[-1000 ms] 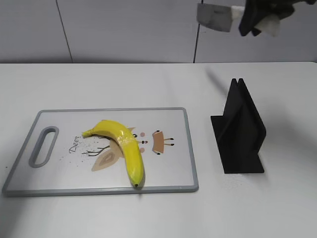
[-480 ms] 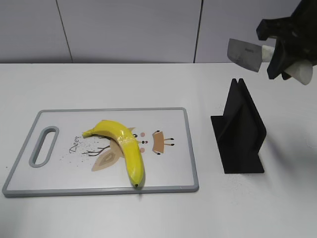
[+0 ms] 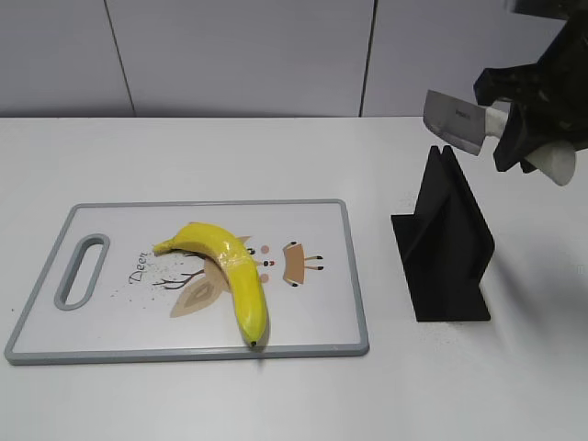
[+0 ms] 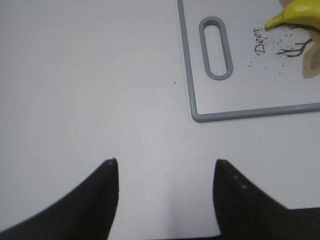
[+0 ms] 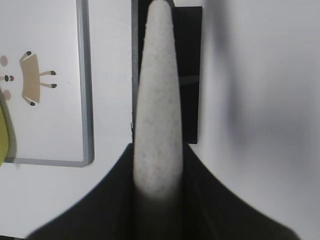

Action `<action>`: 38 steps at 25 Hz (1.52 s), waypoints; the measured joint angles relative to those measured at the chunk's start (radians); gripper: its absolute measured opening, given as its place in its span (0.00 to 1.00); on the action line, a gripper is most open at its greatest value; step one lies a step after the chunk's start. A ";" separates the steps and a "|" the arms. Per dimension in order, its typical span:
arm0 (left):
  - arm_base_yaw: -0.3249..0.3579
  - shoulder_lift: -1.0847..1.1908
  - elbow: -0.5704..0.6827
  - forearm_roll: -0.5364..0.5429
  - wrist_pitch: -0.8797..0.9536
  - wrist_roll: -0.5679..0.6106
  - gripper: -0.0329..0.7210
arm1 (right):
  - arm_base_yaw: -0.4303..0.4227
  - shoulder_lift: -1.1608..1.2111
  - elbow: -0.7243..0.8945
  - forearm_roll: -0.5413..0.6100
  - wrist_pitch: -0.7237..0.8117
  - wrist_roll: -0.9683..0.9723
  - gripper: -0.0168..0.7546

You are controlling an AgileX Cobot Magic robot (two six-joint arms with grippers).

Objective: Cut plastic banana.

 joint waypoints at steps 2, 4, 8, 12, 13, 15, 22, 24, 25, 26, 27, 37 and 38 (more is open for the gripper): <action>0.000 -0.086 0.041 -0.008 0.001 0.000 0.81 | 0.000 -0.004 0.000 0.001 -0.004 0.000 0.27; 0.000 -0.178 0.073 -0.020 0.000 0.000 0.81 | 0.000 -0.010 0.000 0.001 -0.005 0.000 0.27; 0.000 -0.339 0.101 -0.037 -0.002 0.000 0.81 | 0.002 -0.024 0.000 0.001 -0.001 0.000 0.27; 0.000 -0.455 0.101 -0.040 -0.004 0.000 0.81 | 0.044 -0.024 0.001 -0.014 0.001 0.001 0.27; 0.000 -0.461 0.101 -0.041 -0.003 0.000 0.81 | 0.062 -0.024 0.001 -0.026 0.000 0.003 0.27; 0.000 -0.466 0.101 -0.041 -0.003 0.000 0.81 | 0.091 -0.023 0.001 -0.059 -0.001 0.031 0.27; 0.000 -0.466 0.101 -0.041 -0.003 0.000 0.77 | 0.101 -0.021 0.001 -0.150 -0.001 0.102 0.27; 0.000 -0.466 0.101 -0.041 -0.003 0.000 0.75 | 0.101 -0.021 0.001 -0.149 -0.001 0.108 0.27; 0.000 -0.466 0.101 -0.041 -0.003 0.000 0.75 | 0.101 -0.021 0.002 -0.145 -0.001 0.108 0.27; 0.000 -0.466 0.101 -0.041 -0.003 0.000 0.75 | 0.101 -0.021 0.005 -0.141 -0.001 0.109 0.27; 0.000 -0.466 0.101 -0.041 -0.003 0.000 0.74 | 0.101 -0.021 0.010 -0.139 -0.001 0.110 0.27; 0.000 -0.466 0.101 -0.041 -0.003 0.000 0.74 | 0.101 -0.015 0.077 -0.130 -0.021 0.106 0.27; 0.000 -0.466 0.101 -0.041 -0.003 0.000 0.74 | 0.101 -0.015 0.078 -0.130 -0.026 0.105 0.27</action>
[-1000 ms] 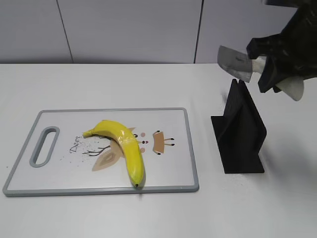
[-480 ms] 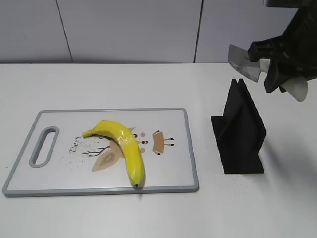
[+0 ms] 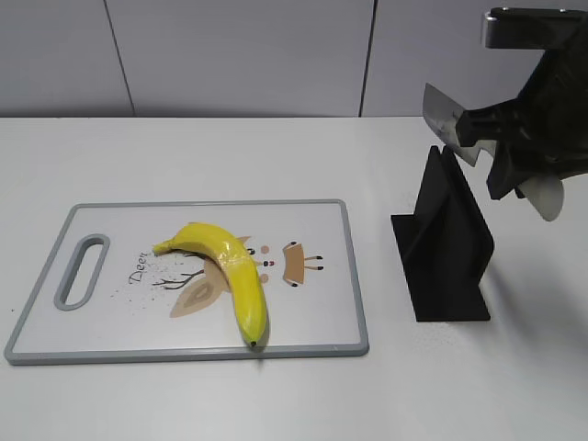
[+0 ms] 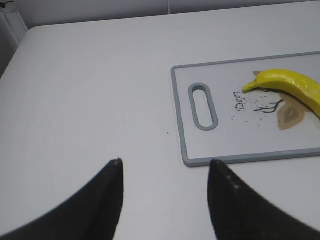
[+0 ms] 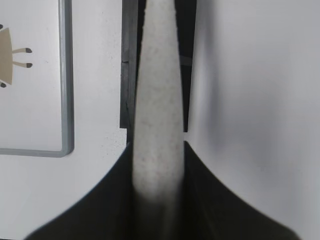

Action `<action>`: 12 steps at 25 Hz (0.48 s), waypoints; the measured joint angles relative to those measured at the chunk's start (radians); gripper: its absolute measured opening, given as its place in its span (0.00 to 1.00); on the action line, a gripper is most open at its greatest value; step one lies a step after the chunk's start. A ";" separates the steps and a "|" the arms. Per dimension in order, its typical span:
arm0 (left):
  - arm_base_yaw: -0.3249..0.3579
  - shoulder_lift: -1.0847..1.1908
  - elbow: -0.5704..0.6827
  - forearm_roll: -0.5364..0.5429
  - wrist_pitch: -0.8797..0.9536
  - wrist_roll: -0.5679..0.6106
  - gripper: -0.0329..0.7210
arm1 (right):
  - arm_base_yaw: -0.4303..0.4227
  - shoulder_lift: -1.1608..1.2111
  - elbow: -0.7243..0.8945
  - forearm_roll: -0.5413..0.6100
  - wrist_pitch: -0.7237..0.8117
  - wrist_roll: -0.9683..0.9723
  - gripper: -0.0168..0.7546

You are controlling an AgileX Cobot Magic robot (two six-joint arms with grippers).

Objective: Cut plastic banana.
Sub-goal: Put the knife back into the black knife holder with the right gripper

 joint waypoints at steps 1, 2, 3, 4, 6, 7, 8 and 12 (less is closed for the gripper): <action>0.000 0.000 0.000 0.000 0.000 0.000 0.74 | 0.000 -0.001 0.001 -0.001 -0.004 -0.002 0.27; 0.000 0.000 0.000 0.000 0.000 0.000 0.74 | 0.000 -0.004 0.002 -0.001 -0.008 -0.002 0.27; 0.000 0.000 0.000 0.000 0.000 -0.001 0.74 | 0.000 -0.011 0.002 -0.001 -0.012 -0.002 0.27; 0.000 0.000 0.000 0.000 0.000 -0.001 0.74 | 0.000 -0.017 0.002 -0.001 -0.013 -0.002 0.27; 0.000 0.000 0.000 0.000 0.000 -0.001 0.74 | 0.000 -0.035 0.002 -0.001 -0.013 -0.002 0.27; 0.000 0.000 0.000 0.000 0.000 -0.001 0.74 | 0.000 -0.044 0.002 -0.001 -0.012 -0.002 0.27; 0.000 0.000 0.000 0.000 0.000 -0.001 0.74 | 0.000 -0.049 0.002 -0.001 -0.012 -0.002 0.27; 0.000 0.000 0.000 0.000 0.000 -0.001 0.74 | 0.000 -0.055 0.002 0.006 -0.012 -0.002 0.27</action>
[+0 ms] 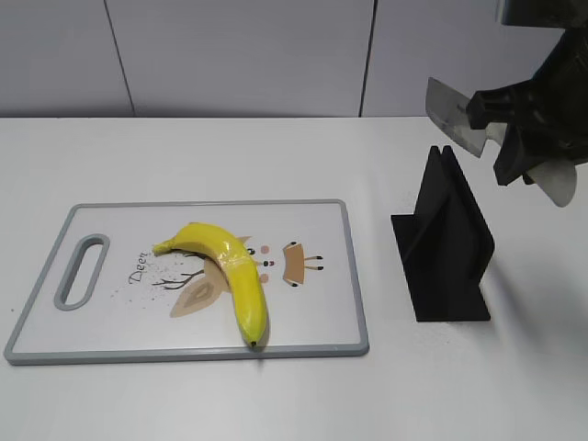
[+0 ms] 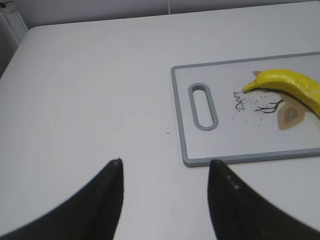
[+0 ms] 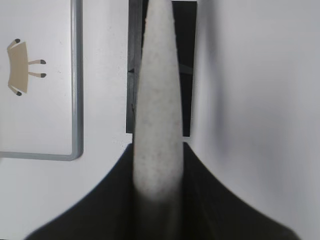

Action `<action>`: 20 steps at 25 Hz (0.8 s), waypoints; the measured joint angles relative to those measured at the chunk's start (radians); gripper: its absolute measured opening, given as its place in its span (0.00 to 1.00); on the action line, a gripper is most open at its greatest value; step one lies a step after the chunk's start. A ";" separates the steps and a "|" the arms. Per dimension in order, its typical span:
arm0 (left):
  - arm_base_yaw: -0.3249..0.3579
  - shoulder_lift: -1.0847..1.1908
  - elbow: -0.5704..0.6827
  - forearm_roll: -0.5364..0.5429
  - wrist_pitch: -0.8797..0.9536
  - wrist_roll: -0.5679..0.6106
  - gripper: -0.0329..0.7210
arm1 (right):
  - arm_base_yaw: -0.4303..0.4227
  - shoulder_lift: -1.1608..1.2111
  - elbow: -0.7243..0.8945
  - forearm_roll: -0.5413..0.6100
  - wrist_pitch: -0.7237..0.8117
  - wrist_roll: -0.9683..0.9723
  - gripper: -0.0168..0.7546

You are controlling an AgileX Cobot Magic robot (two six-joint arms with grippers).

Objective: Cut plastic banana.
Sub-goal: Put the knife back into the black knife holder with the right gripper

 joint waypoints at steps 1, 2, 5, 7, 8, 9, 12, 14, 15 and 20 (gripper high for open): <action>0.000 0.000 0.000 0.000 0.000 0.000 0.74 | 0.000 0.000 0.000 0.004 0.000 0.000 0.27; 0.000 0.000 0.000 0.000 0.000 0.000 0.74 | 0.000 0.000 0.000 0.011 0.000 0.000 0.27; 0.000 0.000 0.000 0.000 0.000 0.000 0.74 | 0.005 0.000 0.000 0.023 -0.001 -0.012 0.27; 0.000 0.000 0.000 0.000 0.000 0.000 0.74 | 0.012 0.000 0.000 0.020 -0.002 -0.016 0.27; 0.000 0.000 0.000 0.000 0.000 0.000 0.74 | 0.014 0.000 0.000 0.019 -0.005 -0.017 0.27; 0.000 0.000 0.000 0.000 0.000 0.000 0.74 | 0.015 0.000 0.000 0.019 -0.005 -0.017 0.27; 0.000 0.000 0.000 0.000 0.000 0.000 0.74 | 0.015 0.000 0.000 0.017 -0.007 -0.019 0.27; 0.000 0.000 0.000 0.000 0.000 0.000 0.74 | 0.015 0.000 0.000 0.008 -0.009 -0.019 0.27; 0.000 0.000 0.000 0.000 0.000 0.000 0.74 | 0.015 0.000 0.000 0.000 -0.009 -0.019 0.27; 0.000 0.000 0.000 0.000 0.000 -0.001 0.74 | 0.015 0.000 0.000 -0.020 -0.009 -0.010 0.27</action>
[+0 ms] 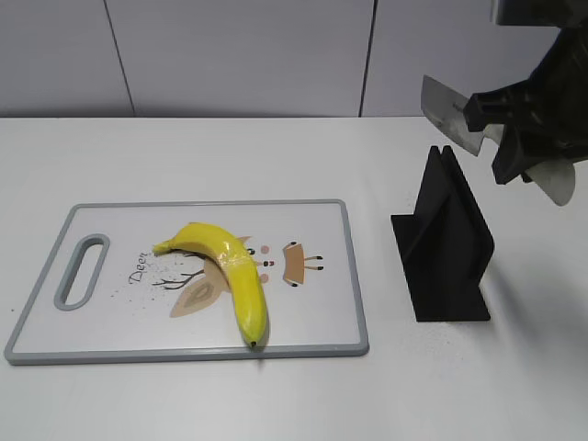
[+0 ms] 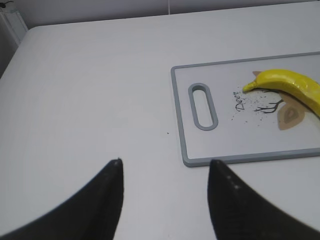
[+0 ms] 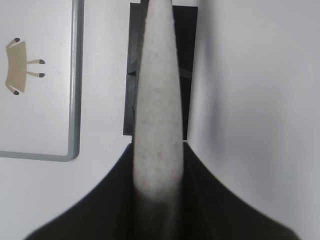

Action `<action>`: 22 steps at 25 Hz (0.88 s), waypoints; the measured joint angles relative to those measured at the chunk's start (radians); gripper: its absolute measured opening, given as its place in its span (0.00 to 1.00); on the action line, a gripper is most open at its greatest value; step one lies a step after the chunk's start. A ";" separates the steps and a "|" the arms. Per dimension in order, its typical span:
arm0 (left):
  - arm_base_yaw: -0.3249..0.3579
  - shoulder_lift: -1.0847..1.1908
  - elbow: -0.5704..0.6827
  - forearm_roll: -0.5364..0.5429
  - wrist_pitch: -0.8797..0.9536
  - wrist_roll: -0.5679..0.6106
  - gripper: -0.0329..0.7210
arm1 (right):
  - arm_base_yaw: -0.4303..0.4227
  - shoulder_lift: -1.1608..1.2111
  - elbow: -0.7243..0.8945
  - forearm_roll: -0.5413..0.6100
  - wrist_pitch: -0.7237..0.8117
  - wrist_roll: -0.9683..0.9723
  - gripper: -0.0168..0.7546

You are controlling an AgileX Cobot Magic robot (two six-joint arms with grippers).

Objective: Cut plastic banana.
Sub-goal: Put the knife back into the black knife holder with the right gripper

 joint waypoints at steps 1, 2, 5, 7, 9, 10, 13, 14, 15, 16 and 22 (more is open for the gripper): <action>0.000 0.000 0.000 0.000 0.000 0.000 0.74 | 0.000 0.000 0.000 0.001 0.005 0.000 0.27; 0.000 0.000 0.000 0.000 0.000 0.000 0.74 | 0.000 0.005 0.000 0.003 0.010 0.000 0.27; 0.000 0.000 0.000 0.000 0.000 0.000 0.74 | 0.000 0.040 0.000 0.018 0.039 0.000 0.27; 0.000 0.000 0.000 0.000 0.000 0.000 0.74 | 0.000 0.061 0.000 0.025 0.049 0.000 0.27; 0.000 0.000 0.000 0.000 0.000 0.000 0.74 | 0.000 0.080 0.000 0.040 0.061 0.000 0.27; 0.000 0.000 0.000 0.000 0.000 0.000 0.74 | 0.000 0.086 0.000 0.046 0.076 -0.003 0.27; 0.000 0.000 0.000 0.000 0.000 0.000 0.74 | 0.000 0.099 0.000 0.071 0.122 -0.020 0.27; 0.000 0.000 0.000 0.000 0.000 0.000 0.74 | 0.000 0.100 0.000 0.078 0.141 -0.025 0.27; 0.000 0.000 0.000 0.000 0.000 0.000 0.74 | 0.000 0.103 0.000 0.086 0.160 -0.030 0.27; 0.000 0.000 0.000 0.000 0.000 0.000 0.74 | 0.000 0.104 0.000 0.095 0.177 -0.032 0.27; 0.000 0.000 0.000 -0.001 -0.001 0.000 0.74 | 0.000 0.105 0.000 0.153 0.209 -0.041 0.43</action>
